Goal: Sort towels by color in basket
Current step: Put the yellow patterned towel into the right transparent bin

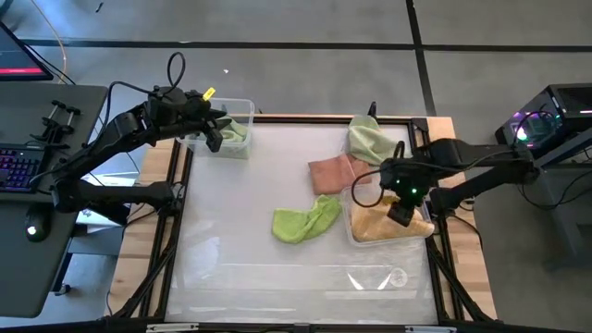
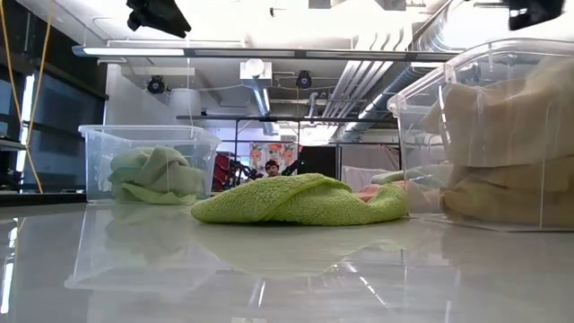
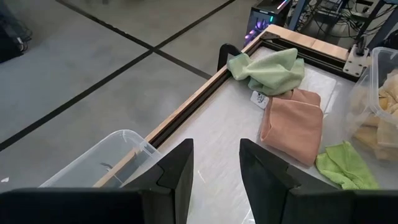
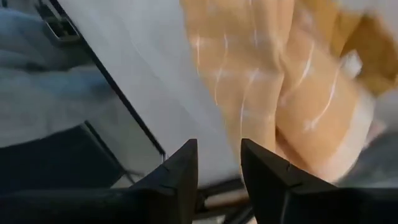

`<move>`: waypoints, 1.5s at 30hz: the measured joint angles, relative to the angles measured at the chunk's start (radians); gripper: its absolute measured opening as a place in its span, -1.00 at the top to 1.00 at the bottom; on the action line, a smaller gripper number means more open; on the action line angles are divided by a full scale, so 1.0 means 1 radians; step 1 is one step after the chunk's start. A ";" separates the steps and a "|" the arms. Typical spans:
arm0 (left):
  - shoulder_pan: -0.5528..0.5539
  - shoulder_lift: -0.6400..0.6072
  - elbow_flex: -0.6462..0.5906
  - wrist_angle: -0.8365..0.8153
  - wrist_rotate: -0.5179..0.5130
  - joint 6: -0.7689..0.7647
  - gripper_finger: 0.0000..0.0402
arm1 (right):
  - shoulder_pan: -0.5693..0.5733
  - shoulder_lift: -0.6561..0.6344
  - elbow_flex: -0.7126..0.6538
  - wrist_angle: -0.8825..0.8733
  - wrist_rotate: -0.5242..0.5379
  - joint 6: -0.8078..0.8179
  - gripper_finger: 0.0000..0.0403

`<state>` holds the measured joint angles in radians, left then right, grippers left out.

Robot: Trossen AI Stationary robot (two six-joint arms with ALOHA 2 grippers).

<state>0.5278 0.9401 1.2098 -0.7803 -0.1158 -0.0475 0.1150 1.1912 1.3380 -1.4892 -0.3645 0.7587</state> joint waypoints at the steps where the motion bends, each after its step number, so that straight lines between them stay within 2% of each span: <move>1: 0.000 0.000 0.000 0.000 0.000 0.004 0.43 | 0.004 0.000 -0.009 -0.007 -0.012 0.008 0.45; 6: 0.000 0.000 0.000 -0.001 0.001 0.033 0.43 | 0.019 0.000 -0.124 0.015 -0.042 0.043 0.55; 10: 0.000 0.000 0.000 -0.002 0.001 0.051 0.43 | 0.023 0.001 -0.252 0.096 -0.009 0.021 0.64; 16: 0.000 0.000 0.000 -0.001 0.001 0.052 0.43 | 0.023 0.001 -0.416 0.245 0.183 0.050 0.83; 21: 0.000 0.001 0.000 0.000 0.001 0.052 0.43 | 0.023 0.000 -0.524 0.387 0.300 0.050 0.98; 28: 0.000 0.015 0.000 0.001 0.001 0.039 0.43 | 0.023 0.000 -0.652 0.514 0.258 0.025 0.94; 33: 0.000 0.023 0.000 0.002 0.000 0.023 0.43 | 0.023 -0.003 -0.628 0.502 0.257 0.026 0.94; 39: 0.000 0.022 0.000 0.003 0.000 0.023 0.43 | 0.023 -0.033 -0.490 0.455 0.257 0.025 0.90; 42: 0.000 0.022 0.000 0.003 0.001 0.022 0.43 | 0.023 -0.063 -0.413 0.426 0.258 0.045 0.75; 45: -0.001 0.022 0.000 0.003 0.006 0.014 0.43 | 0.023 -0.085 -0.328 0.343 0.266 0.098 0.52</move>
<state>0.5271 0.9623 1.2098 -0.7773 -0.1101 -0.0338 0.1383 1.1066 1.0098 -1.1464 -0.0987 0.8562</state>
